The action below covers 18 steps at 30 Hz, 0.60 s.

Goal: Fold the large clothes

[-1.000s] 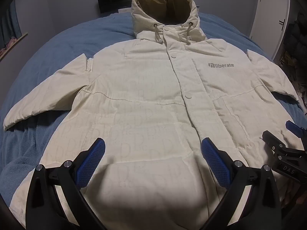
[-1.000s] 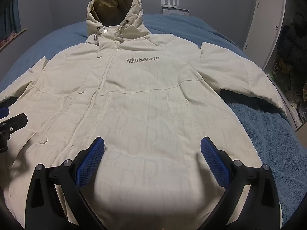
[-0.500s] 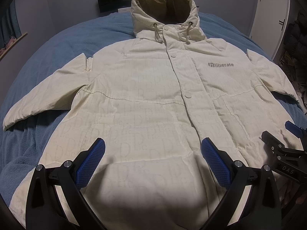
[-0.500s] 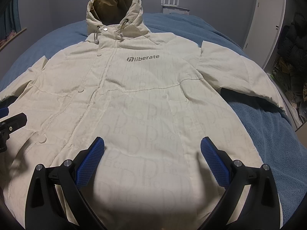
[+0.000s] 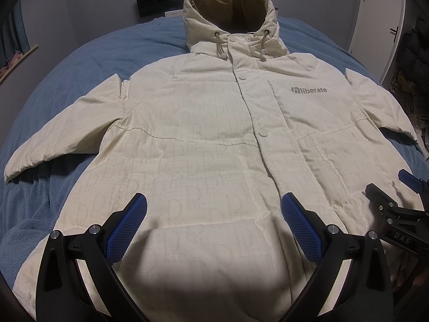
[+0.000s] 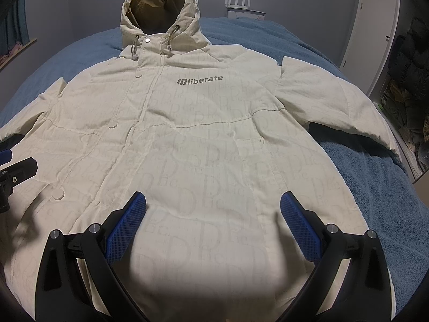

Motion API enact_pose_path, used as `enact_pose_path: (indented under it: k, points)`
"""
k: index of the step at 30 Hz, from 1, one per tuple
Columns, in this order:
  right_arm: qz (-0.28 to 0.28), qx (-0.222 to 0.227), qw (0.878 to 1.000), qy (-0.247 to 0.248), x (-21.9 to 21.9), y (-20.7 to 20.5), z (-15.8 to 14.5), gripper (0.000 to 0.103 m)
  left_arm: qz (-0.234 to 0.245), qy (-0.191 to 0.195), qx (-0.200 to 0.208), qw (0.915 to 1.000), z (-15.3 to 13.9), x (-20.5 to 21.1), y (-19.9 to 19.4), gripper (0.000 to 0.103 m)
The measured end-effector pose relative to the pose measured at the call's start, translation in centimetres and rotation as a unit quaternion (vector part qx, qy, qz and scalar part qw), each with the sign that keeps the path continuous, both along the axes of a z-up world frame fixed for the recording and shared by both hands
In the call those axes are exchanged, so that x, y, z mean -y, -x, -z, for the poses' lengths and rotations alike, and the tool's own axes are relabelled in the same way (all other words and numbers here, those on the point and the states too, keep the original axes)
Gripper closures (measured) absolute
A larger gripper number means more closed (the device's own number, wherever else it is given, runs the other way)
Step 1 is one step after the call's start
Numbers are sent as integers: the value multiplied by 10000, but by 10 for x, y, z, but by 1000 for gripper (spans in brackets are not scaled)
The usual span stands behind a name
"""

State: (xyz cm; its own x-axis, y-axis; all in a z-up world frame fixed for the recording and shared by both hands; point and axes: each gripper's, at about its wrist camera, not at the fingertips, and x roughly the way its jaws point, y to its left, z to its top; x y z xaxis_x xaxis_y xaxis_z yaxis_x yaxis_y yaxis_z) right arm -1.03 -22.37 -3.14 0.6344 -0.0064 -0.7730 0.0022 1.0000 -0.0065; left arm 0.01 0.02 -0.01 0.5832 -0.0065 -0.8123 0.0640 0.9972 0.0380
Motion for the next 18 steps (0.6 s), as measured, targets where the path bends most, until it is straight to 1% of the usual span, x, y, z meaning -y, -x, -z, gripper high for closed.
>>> enact_pose_path:
  k: [18]
  points:
    - [1, -16, 10000, 4, 0, -1, 1, 6, -1, 2, -7, 10000, 0, 0, 0, 6]
